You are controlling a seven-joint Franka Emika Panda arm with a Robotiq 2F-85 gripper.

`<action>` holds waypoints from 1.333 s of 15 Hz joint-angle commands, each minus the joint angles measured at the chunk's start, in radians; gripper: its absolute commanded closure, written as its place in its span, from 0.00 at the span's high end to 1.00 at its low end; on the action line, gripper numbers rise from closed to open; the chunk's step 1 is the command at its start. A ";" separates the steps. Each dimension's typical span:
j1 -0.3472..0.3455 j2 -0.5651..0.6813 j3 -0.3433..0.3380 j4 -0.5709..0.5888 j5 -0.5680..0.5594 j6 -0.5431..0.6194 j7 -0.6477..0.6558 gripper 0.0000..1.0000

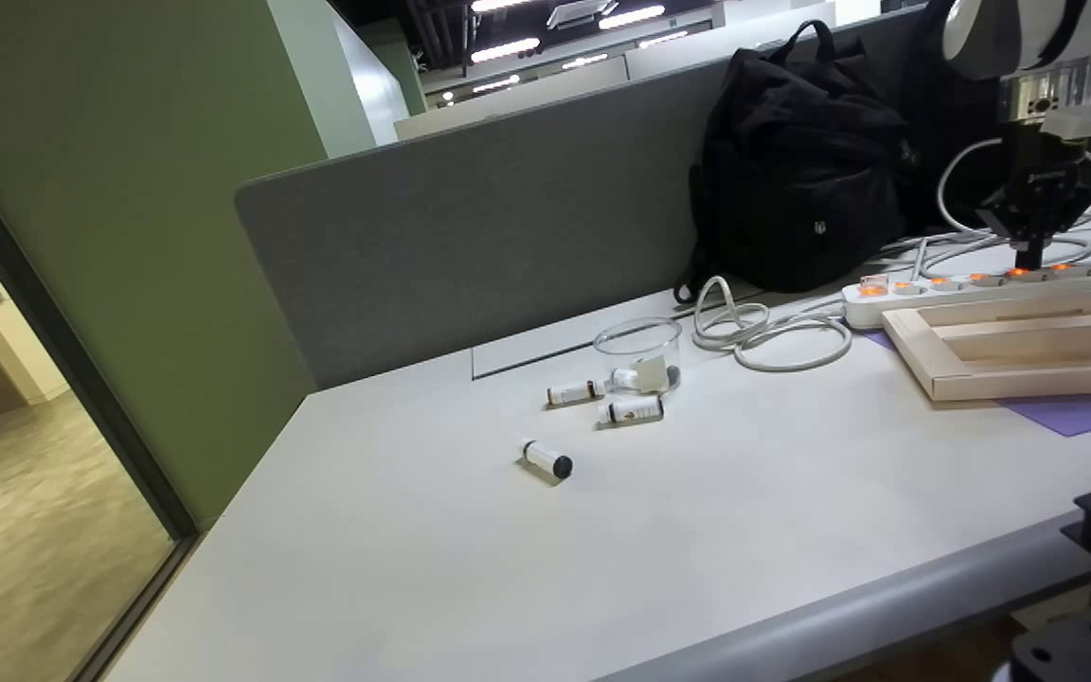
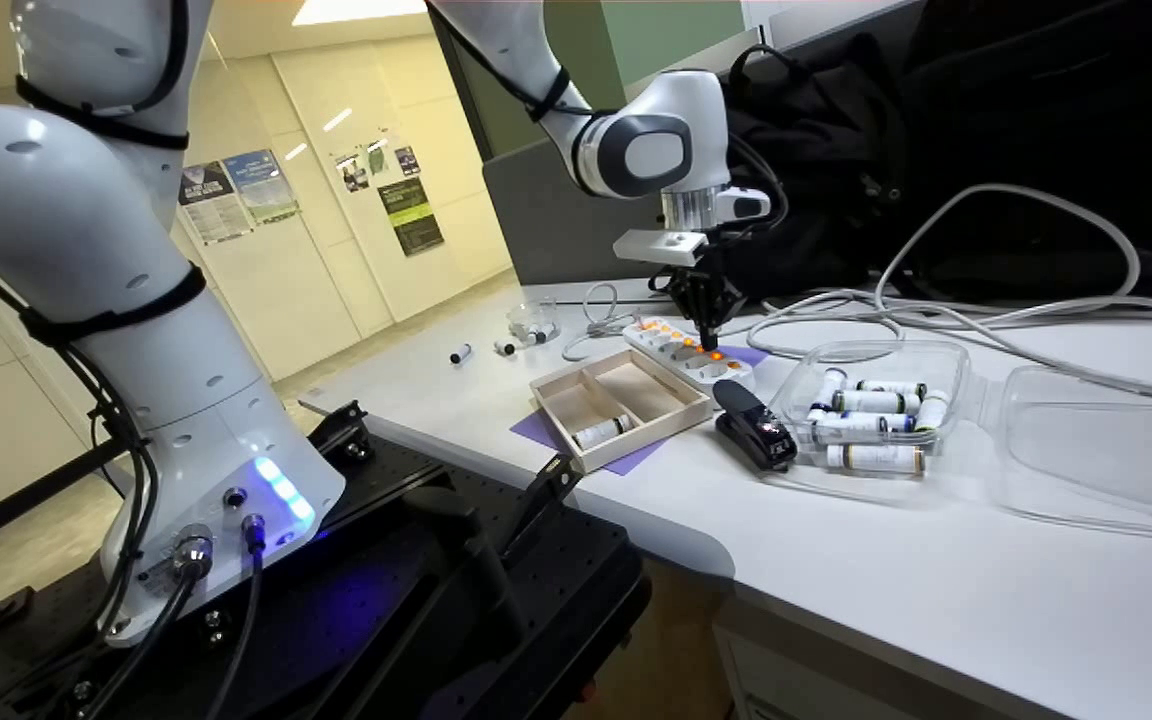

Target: Switch off the third slot of the extension cord

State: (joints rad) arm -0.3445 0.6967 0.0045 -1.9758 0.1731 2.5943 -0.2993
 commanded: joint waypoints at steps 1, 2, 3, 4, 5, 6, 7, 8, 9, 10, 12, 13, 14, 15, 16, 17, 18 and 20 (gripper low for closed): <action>0.027 0.035 -0.018 0.033 -0.027 -0.013 0.030 0.00; 0.037 0.043 -0.027 0.036 -0.041 -0.012 0.034 0.00; 0.052 0.051 -0.037 0.040 -0.061 -0.011 0.040 0.00; 0.066 0.056 -0.047 0.042 -0.081 -0.010 0.044 0.00; 0.086 0.061 -0.060 0.042 -0.108 -0.006 0.051 0.00; 0.111 0.064 -0.076 0.039 -0.142 0.001 0.057 0.00; 0.130 0.066 -0.089 0.037 -0.172 0.006 0.062 0.00; 0.156 0.068 -0.107 0.032 -0.209 0.015 0.071 0.00; 0.177 0.071 -0.121 0.031 -0.241 0.016 0.081 0.00; 0.199 0.072 -0.134 0.027 -0.272 0.017 0.090 0.00; 0.236 0.075 -0.155 0.024 -0.324 0.014 0.111 0.00; 0.248 0.076 -0.160 0.023 -0.342 0.016 0.118 0.00; 0.258 0.073 -0.161 0.023 -0.355 0.012 0.125 0.00; 0.266 0.070 -0.163 0.022 -0.366 0.010 0.129 0.00; 0.271 0.065 -0.160 0.022 -0.370 0.004 0.132 0.00; 0.275 0.061 -0.159 0.022 -0.374 -0.004 0.134 0.00; 0.275 0.055 -0.151 0.023 -0.370 -0.013 0.133 0.00; 0.271 0.046 -0.138 0.020 -0.364 -0.009 0.123 0.00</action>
State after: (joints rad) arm -0.0834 0.7131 -0.1665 -1.9629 -0.1882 2.5844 -0.2247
